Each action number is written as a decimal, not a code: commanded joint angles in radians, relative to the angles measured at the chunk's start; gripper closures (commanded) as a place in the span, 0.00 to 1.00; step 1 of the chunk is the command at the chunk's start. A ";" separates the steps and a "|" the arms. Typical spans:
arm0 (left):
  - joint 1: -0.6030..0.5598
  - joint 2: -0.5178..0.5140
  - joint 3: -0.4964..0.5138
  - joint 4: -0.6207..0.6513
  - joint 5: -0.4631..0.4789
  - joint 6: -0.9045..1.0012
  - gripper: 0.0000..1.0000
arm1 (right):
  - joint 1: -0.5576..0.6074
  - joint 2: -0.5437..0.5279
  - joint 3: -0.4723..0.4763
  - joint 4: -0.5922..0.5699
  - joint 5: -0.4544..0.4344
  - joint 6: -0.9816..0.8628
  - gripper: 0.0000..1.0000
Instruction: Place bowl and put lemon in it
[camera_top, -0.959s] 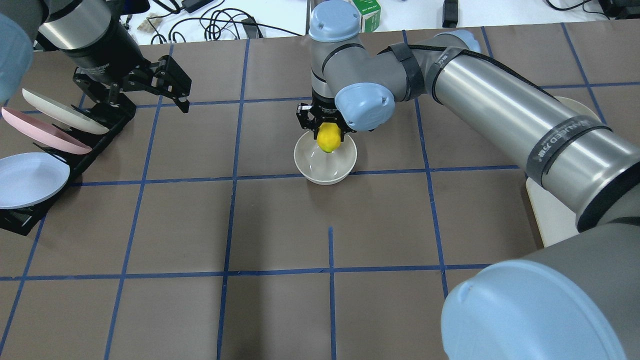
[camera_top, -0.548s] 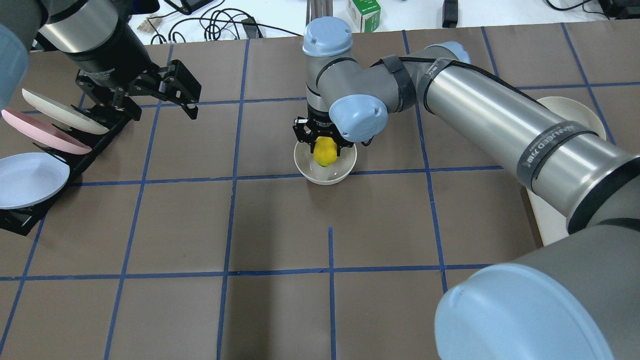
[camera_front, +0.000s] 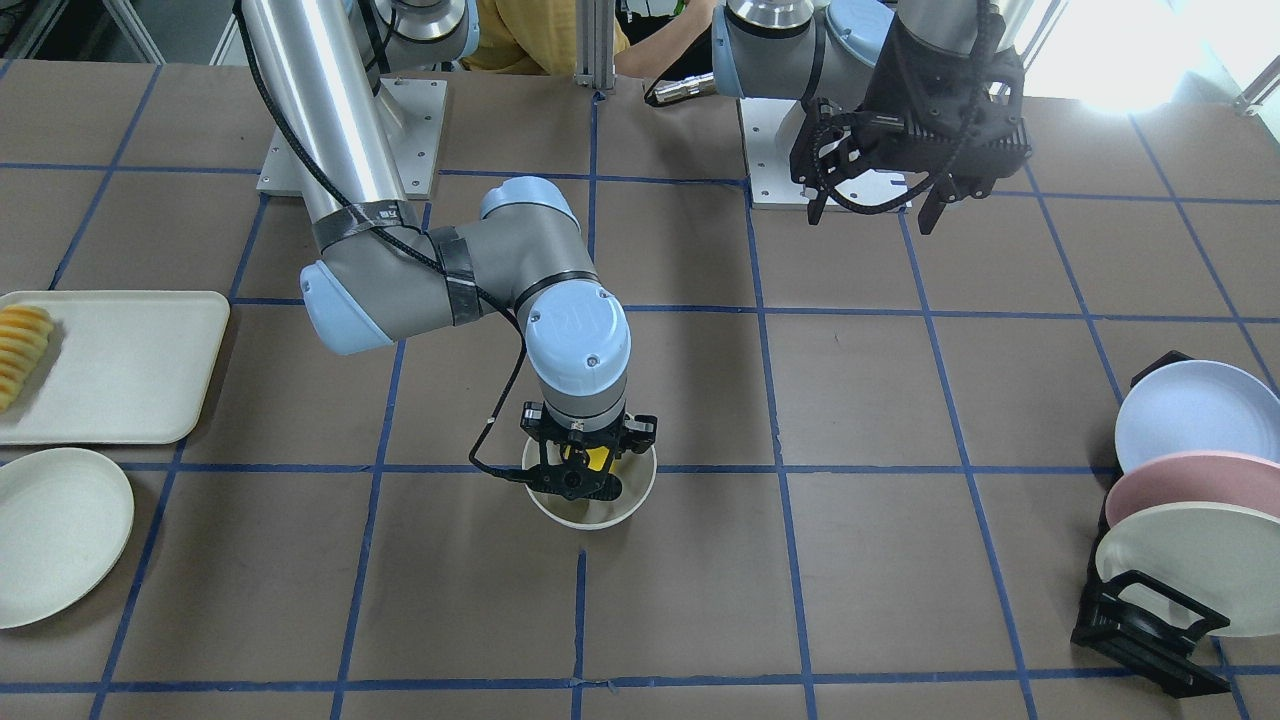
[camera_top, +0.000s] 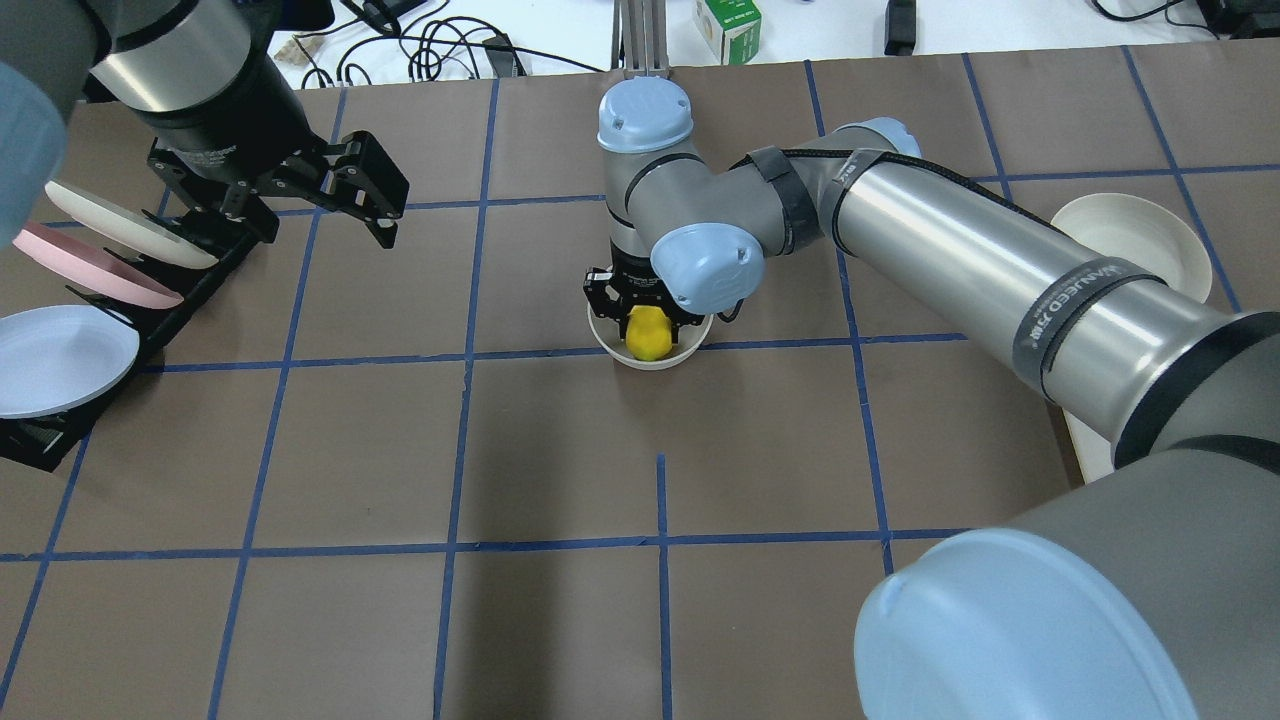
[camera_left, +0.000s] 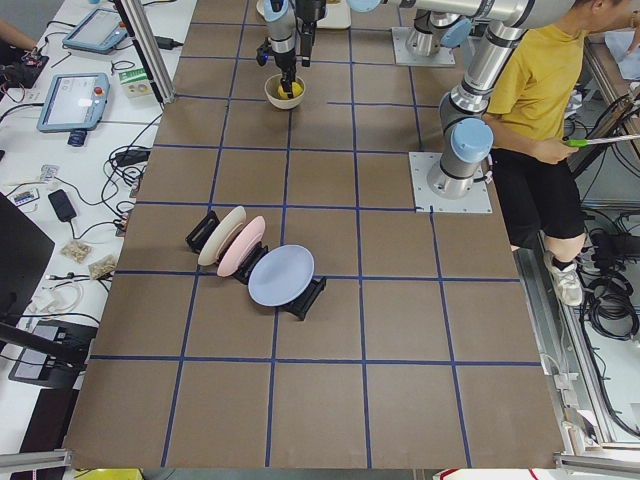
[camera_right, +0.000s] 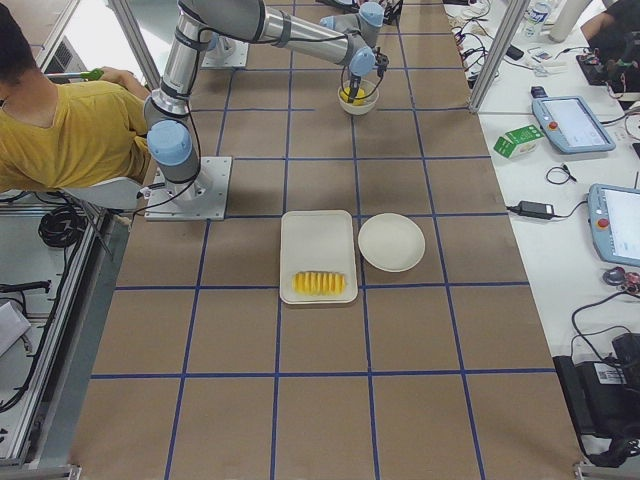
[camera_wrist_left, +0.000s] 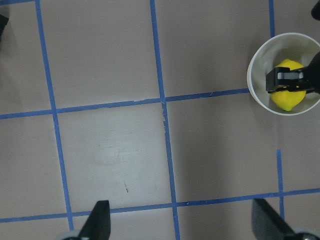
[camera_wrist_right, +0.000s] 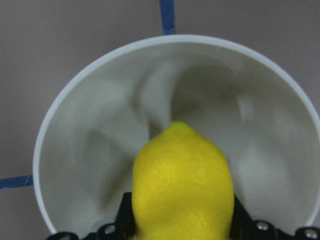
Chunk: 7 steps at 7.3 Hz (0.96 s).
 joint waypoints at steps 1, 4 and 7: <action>0.014 0.017 0.004 0.007 -0.012 -0.004 0.00 | 0.000 0.006 0.001 0.000 -0.001 -0.003 0.26; 0.028 0.020 0.018 0.029 0.003 -0.004 0.00 | -0.006 -0.015 -0.013 0.000 -0.006 -0.010 0.00; 0.022 0.002 0.020 0.029 -0.010 -0.006 0.00 | -0.101 -0.181 -0.013 0.076 -0.015 -0.085 0.00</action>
